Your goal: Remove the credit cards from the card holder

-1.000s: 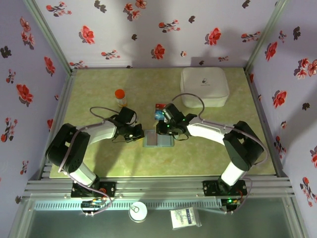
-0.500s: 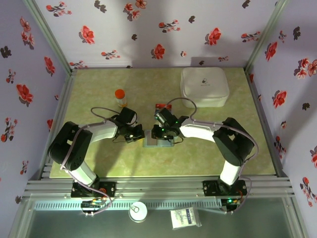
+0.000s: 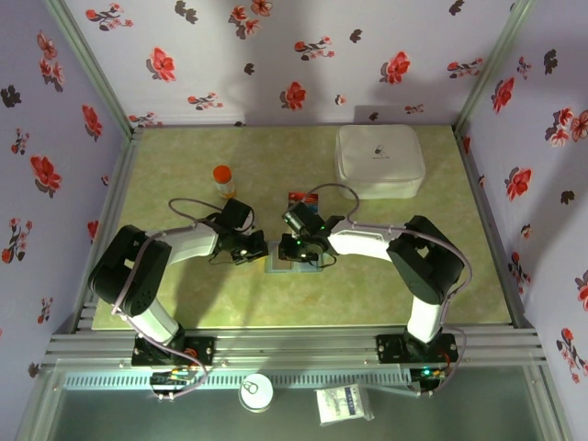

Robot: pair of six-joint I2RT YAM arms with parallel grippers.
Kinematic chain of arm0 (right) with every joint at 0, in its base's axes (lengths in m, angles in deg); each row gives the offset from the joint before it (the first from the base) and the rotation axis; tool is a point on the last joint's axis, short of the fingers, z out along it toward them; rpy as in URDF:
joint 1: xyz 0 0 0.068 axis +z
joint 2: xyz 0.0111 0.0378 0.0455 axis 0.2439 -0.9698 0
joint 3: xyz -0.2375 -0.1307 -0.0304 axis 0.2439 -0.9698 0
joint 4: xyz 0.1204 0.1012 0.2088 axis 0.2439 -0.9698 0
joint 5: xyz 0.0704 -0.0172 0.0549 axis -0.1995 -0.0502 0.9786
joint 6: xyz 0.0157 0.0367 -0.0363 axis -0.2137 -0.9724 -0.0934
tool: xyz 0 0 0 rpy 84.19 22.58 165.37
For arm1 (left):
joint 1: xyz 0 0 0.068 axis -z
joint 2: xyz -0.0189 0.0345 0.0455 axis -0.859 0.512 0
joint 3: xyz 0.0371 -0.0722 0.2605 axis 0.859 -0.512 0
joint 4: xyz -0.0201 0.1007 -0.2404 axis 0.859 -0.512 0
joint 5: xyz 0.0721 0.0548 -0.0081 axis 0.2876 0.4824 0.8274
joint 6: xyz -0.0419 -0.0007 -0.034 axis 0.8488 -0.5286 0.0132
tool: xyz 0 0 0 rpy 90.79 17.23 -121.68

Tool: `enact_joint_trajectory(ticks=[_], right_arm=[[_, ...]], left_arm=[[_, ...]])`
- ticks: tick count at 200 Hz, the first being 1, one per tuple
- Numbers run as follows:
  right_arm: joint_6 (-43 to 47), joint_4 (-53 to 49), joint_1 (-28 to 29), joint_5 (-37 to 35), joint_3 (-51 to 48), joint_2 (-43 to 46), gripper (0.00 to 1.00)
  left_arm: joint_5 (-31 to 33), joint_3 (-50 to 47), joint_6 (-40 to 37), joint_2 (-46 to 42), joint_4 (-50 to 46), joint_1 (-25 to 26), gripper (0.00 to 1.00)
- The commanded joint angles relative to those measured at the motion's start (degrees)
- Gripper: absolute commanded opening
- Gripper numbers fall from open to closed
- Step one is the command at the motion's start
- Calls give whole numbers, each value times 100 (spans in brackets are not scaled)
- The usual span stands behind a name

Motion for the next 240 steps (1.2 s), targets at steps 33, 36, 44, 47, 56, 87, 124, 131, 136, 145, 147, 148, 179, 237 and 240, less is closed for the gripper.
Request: enact_joint_trajectory(ticks=[33, 36, 44, 47, 56, 87, 124, 131, 136, 145, 147, 148, 179, 237, 240], right_arm=[[-92, -511, 43, -510, -35, 189, 24], [-88, -521, 38, -521, -34, 202, 24], [-83, -527, 43, -547, -63, 231, 24], [-79, -531, 43, -556, -71, 238, 24], [-70, -534, 43, -566, -82, 249, 24], [-27, -549, 33, -584, -99, 215, 23], [-9, -473, 9, -522, -168, 197, 21], [-4, -445, 8, -510, -195, 205, 20], [-9, -424, -1, -505, -220, 214, 19], [-17, -376, -15, -483, -251, 231, 18], [-17, -371, -18, -479, -265, 238, 18], [-17, -368, -23, -479, -268, 240, 18], [-26, -278, -54, -408, -354, 225, 14], [-43, -198, -59, -390, -351, 277, 8], [-43, -197, -61, -390, -349, 265, 8]], left_arm=[[177, 42, -193, 18, -351, -8, 0], [179, 50, -197, 18, -360, -4, 0], [185, 55, -202, 18, -377, -13, 0], [185, 59, -209, 12, -384, -13, 0], [192, 68, -212, 9, -397, -17, 0], [209, 101, -220, -20, -432, -20, 0], [212, 122, -212, -207, -465, -24, 0], [220, 149, -217, -251, -500, -22, 0], [235, 160, -217, -282, -522, -24, 0], [234, 187, -198, -338, -546, -22, 0], [230, 184, -196, -355, -553, -17, 0], [230, 183, -195, -366, -554, -19, 0], [208, 226, -99, -589, -562, -22, 0], [71, 168, 19, -538, -486, 83, 0], [71, 153, 26, -533, -473, 90, 0]])
